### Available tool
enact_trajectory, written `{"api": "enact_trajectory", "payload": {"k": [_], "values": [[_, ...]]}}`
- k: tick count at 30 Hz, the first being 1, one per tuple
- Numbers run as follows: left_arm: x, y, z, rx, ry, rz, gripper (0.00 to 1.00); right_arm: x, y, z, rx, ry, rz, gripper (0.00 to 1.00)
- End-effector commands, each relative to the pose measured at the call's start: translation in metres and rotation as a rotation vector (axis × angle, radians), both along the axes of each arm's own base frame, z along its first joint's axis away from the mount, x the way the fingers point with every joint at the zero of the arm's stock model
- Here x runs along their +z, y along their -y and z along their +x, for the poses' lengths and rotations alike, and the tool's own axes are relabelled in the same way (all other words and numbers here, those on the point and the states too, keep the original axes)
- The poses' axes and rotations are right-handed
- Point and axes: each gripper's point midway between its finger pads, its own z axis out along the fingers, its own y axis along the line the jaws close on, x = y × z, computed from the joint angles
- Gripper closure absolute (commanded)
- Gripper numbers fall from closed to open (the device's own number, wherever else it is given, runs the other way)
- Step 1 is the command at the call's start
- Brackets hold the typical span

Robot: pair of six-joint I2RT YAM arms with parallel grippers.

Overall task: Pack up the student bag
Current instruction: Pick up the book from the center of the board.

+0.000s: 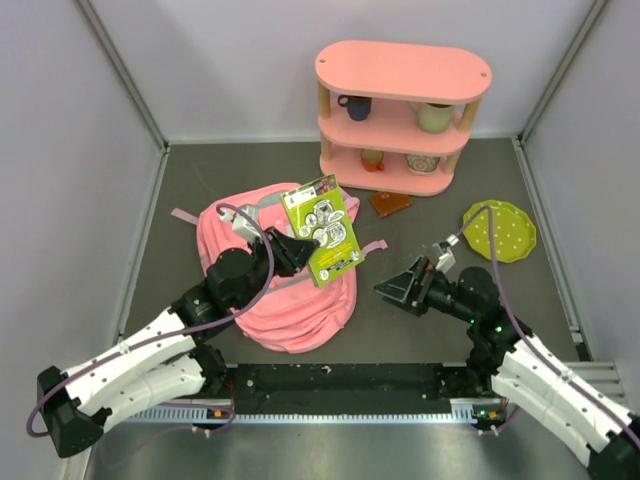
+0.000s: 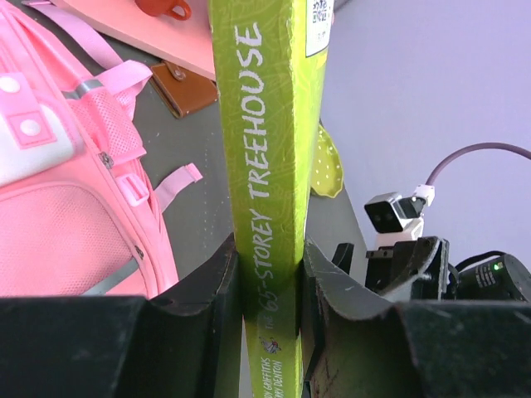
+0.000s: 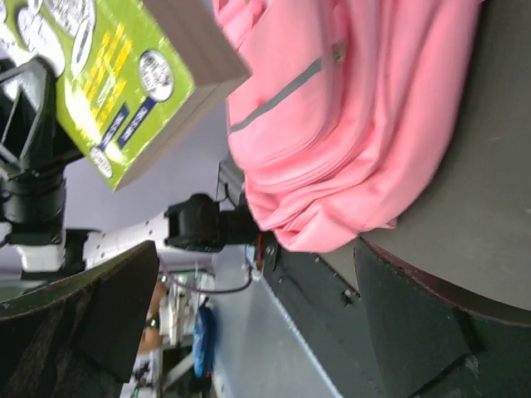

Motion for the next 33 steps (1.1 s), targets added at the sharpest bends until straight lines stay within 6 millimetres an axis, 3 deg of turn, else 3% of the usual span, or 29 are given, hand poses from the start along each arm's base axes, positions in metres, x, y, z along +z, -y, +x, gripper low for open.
{"api": "enact_trajectory", "payload": {"k": [1, 2, 5, 6, 10, 15, 22, 26, 27, 29, 33], "values": [[0.055, -0.01, 0.005, 0.062, 0.121, -0.26, 1.0, 0.069, -0.039, 0.003, 0.072, 0.129, 0.172, 0.01], [0.059, -0.009, 0.004, 0.056, 0.129, -0.289, 1.0, 0.077, -0.051, -0.006, 0.113, 0.144, 0.188, 0.01], [0.061, -0.007, 0.001, 0.036, 0.122, -0.324, 1.0, 0.088, -0.075, -0.007, 0.135, 0.163, 0.231, 0.01], [0.061, -0.006, 0.001, 0.033, 0.117, -0.331, 1.0, 0.101, -0.08, -0.006, 0.138, 0.197, 0.273, 0.01], [0.064, -0.002, -0.003, -0.004, 0.11, -0.378, 1.0, 0.099, -0.099, -0.001, 0.139, 0.183, 0.302, 0.01], [0.067, 0.0, -0.013, -0.055, 0.104, -0.426, 1.0, 0.1, -0.102, 0.011, 0.085, 0.193, 0.344, 0.01], [0.059, 0.0, -0.019, -0.085, 0.062, -0.498, 1.0, 0.122, -0.098, 0.024, 0.021, 0.277, 0.422, 0.02], [0.055, 0.001, -0.02, -0.091, 0.047, -0.506, 1.0, 0.13, -0.099, 0.025, 0.018, 0.31, 0.45, 0.24], [0.054, 0.001, -0.02, -0.093, 0.041, -0.51, 1.0, 0.13, -0.098, 0.026, 0.009, 0.311, 0.455, 0.39], [0.051, 0.001, -0.02, -0.095, 0.037, -0.515, 1.0, 0.129, -0.095, 0.027, -0.003, 0.318, 0.458, 0.57], [0.047, 0.003, -0.022, -0.107, 0.02, -0.523, 1.0, 0.122, -0.091, 0.029, -0.027, 0.316, 0.439, 0.85]]}}
